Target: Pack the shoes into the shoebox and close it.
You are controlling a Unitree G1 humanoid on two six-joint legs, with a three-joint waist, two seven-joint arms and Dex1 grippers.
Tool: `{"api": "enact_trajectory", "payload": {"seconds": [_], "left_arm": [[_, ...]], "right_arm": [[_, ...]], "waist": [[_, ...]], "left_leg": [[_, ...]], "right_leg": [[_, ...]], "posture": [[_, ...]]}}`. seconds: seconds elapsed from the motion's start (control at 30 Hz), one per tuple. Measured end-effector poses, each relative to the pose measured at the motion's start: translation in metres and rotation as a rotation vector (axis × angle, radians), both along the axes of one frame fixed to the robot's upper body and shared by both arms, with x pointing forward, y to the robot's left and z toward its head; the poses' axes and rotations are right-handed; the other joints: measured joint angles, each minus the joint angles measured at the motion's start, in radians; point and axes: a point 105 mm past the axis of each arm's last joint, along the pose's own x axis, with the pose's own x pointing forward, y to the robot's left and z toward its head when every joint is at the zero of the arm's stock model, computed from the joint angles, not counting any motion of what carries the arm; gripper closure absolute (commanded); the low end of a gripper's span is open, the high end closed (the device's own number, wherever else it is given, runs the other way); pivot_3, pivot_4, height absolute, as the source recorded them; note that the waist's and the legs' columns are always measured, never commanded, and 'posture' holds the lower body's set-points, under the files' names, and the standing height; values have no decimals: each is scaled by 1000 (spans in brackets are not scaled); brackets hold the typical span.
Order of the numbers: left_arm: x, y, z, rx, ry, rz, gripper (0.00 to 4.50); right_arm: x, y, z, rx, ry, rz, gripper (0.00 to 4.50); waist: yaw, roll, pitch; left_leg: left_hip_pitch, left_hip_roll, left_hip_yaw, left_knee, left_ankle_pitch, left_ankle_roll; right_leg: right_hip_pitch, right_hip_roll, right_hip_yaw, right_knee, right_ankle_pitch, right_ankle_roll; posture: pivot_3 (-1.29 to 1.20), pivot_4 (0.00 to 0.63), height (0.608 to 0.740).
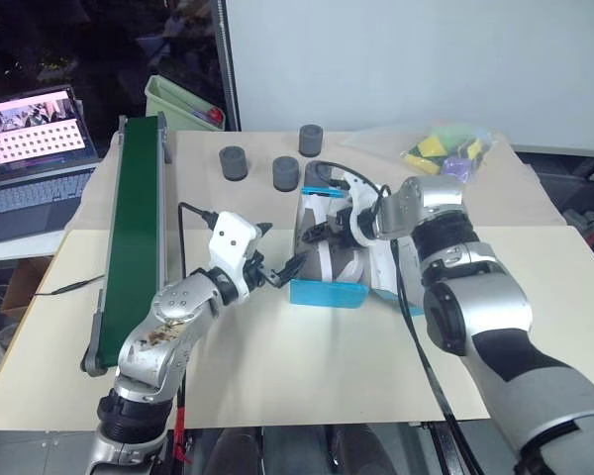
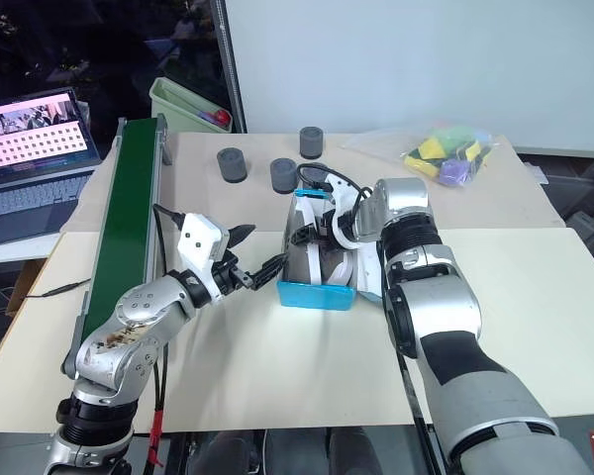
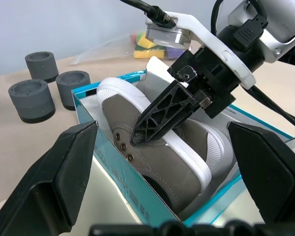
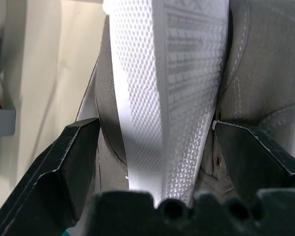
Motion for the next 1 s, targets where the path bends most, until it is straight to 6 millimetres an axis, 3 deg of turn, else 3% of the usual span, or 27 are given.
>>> {"api": "enact_trajectory", "payload": {"seconds": [0.17,0.3,0.53,0.6,0.7,0.9,1.0], "left_arm": [[-1,-1,-1,2,5,-5,0],[-2,-1,-5,2,16,-6,0],[-6,0,-7,1,21,-3,0],[-6,0,-8,1,21,-2,0],[-7,0,-8,1,24,-2,0],[-7,-2,-8,-7,24,-6,0],[-8,-4,-10,-9,29,-11,0]], "right_arm": [[-7,6,-6,-70,20,69,61],[-9,13,-15,-95,31,100,1114],[-4,10,-23,-139,14,94,3564],[-4,11,-22,-144,15,105,4039],[-6,12,-19,-155,16,138,4065],[-6,9,9,-177,-15,216,4079],[-13,11,5,-220,15,298,4089]], "waist": [[0,0,0],[0,0,0],[-3,0,0],[-3,0,0],[-3,0,0],[-1,1,0],[-2,1,0]], "left_leg": [[0,0,0,0,0,0],[1,0,0,0,0,0],[1,0,0,0,0,0],[1,0,0,0,0,0],[0,0,0,0,0,0],[-1,0,0,0,0,0],[-1,0,0,0,0,0]], "right_leg": [[0,0,0,0,0,0],[0,0,0,0,0,0],[0,0,0,0,0,0],[0,0,0,0,0,0],[-1,0,0,0,0,0],[-1,0,0,0,0,0],[-2,0,0,0,0,0]], "posture": [[0,150,729],[0,150,729],[0,150,729],[0,150,729],[0,150,729],[0,150,729],[0,150,729]]}}
